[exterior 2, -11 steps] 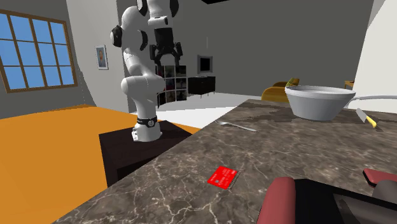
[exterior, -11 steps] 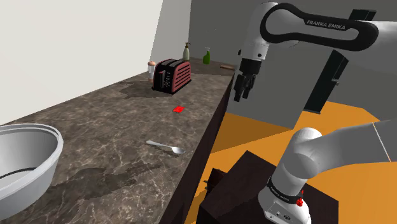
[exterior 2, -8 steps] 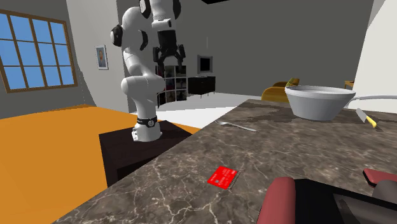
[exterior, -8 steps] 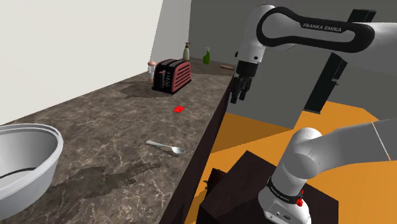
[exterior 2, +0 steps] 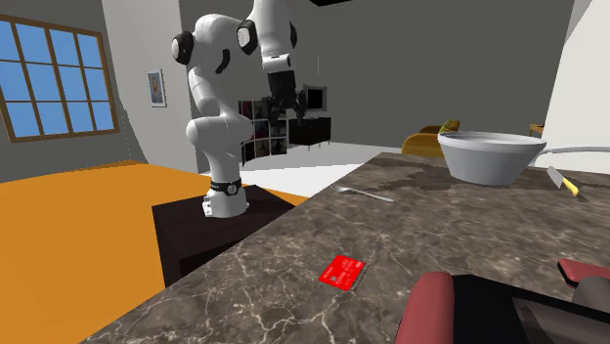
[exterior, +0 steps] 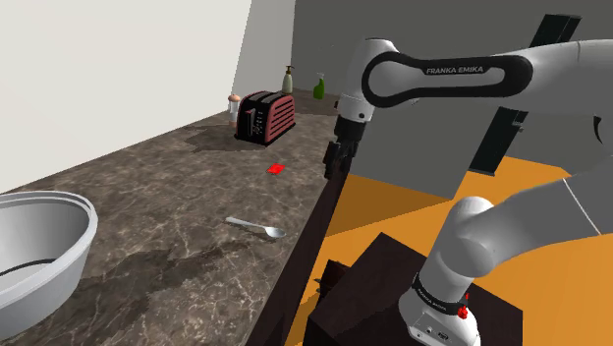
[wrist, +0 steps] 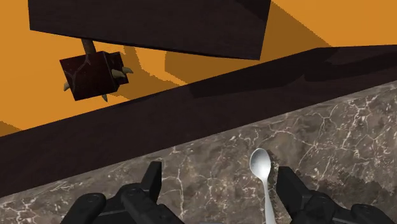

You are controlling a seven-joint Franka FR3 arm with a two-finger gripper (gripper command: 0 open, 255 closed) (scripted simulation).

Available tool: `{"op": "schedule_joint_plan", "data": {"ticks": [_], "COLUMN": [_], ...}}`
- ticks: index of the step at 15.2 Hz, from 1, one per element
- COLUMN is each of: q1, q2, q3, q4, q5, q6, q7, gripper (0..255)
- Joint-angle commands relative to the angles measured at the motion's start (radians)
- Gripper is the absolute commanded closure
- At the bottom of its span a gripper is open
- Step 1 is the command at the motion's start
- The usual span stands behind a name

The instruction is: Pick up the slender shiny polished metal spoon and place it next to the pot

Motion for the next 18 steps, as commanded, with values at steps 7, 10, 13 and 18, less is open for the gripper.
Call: {"op": "schedule_joint_plan", "data": {"ticks": [7, 10, 13, 18], "q1": [0.047, 0.056, 0.061, 0.062], "q2": [0.215, 0.316, 0.423, 0.612], "q3": [0.116, 0.156, 0.194, 0.251], "q4": [-0.02, -0.001, 0.032, 0.115], "q5": [0.053, 0.054, 0.039, -0.035], "q6": [0.326, 0.438, 0.543, 0.697], "q7": [0.052, 0.073, 0.102, 0.178], "gripper": [0, 0, 0, 0]}}
